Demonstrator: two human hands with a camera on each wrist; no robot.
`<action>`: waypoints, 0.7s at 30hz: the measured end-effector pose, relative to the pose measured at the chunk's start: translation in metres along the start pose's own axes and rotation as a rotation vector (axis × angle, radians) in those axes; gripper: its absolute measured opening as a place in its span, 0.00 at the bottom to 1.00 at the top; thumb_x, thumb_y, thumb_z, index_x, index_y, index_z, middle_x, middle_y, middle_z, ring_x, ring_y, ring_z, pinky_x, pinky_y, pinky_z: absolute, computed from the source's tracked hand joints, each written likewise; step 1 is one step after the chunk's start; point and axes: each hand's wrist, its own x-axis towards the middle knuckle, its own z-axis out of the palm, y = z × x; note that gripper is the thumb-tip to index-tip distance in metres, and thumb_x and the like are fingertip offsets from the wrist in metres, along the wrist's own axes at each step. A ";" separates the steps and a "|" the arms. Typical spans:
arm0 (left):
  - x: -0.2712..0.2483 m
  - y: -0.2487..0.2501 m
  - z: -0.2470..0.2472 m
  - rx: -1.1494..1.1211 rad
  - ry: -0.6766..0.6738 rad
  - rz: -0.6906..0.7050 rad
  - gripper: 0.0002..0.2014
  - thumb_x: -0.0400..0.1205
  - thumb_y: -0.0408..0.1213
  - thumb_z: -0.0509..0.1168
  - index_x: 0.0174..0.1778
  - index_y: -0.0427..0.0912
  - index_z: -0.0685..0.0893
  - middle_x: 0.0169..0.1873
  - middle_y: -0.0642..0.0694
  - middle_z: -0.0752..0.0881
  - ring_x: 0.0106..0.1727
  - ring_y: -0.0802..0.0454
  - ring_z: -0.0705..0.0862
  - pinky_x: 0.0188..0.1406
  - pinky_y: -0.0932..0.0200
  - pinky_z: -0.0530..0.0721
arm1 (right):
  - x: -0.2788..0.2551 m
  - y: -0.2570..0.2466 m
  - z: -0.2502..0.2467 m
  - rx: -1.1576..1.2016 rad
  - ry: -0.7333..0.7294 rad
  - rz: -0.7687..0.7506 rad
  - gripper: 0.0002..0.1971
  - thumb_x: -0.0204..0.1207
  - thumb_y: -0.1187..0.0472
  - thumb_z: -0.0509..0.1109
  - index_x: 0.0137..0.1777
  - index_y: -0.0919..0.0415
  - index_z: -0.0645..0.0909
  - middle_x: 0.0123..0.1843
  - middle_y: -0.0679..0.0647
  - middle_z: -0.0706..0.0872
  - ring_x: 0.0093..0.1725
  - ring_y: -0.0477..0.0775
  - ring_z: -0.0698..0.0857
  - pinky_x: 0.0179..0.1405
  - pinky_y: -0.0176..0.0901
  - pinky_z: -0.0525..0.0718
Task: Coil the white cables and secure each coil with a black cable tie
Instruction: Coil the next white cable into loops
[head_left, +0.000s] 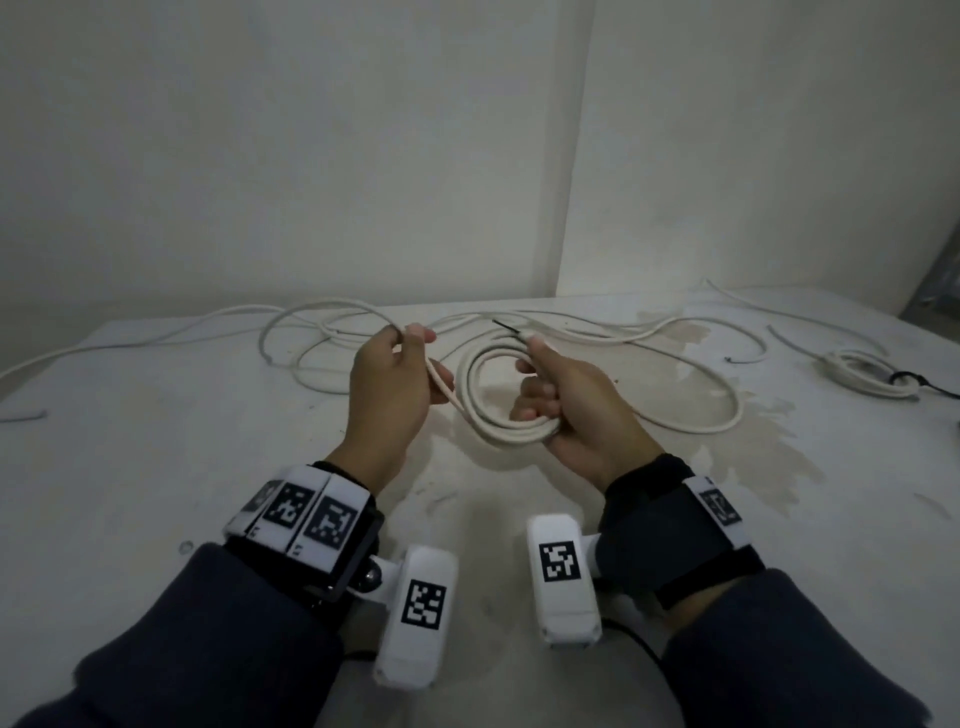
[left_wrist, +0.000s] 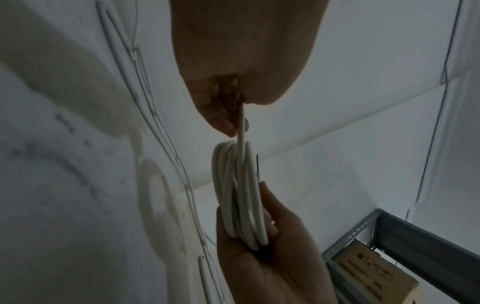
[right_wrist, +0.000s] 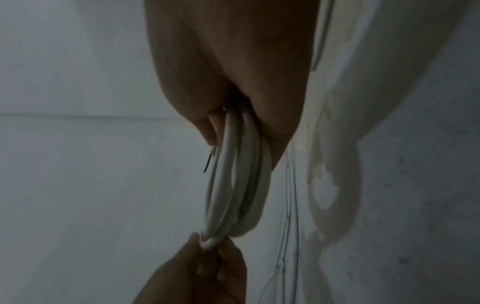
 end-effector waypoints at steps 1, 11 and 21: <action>0.001 -0.001 -0.001 0.048 -0.002 0.018 0.13 0.88 0.40 0.54 0.44 0.42 0.81 0.23 0.50 0.83 0.28 0.54 0.83 0.40 0.51 0.87 | -0.002 0.001 0.004 -0.061 -0.042 0.001 0.14 0.85 0.55 0.62 0.41 0.65 0.74 0.20 0.47 0.63 0.15 0.42 0.62 0.17 0.34 0.71; -0.005 0.013 -0.007 -0.085 -0.447 -0.211 0.14 0.90 0.42 0.52 0.62 0.44 0.81 0.49 0.38 0.89 0.45 0.46 0.90 0.44 0.51 0.88 | -0.013 -0.004 0.008 -0.394 -0.155 -0.026 0.15 0.85 0.56 0.61 0.38 0.63 0.74 0.19 0.45 0.61 0.16 0.43 0.61 0.17 0.36 0.67; -0.002 0.026 -0.015 -0.296 -0.812 -0.477 0.19 0.84 0.39 0.49 0.64 0.44 0.81 0.24 0.45 0.74 0.23 0.53 0.72 0.25 0.62 0.77 | -0.020 -0.008 0.012 -0.322 -0.265 0.056 0.04 0.83 0.59 0.63 0.50 0.58 0.71 0.21 0.48 0.62 0.15 0.43 0.59 0.16 0.33 0.63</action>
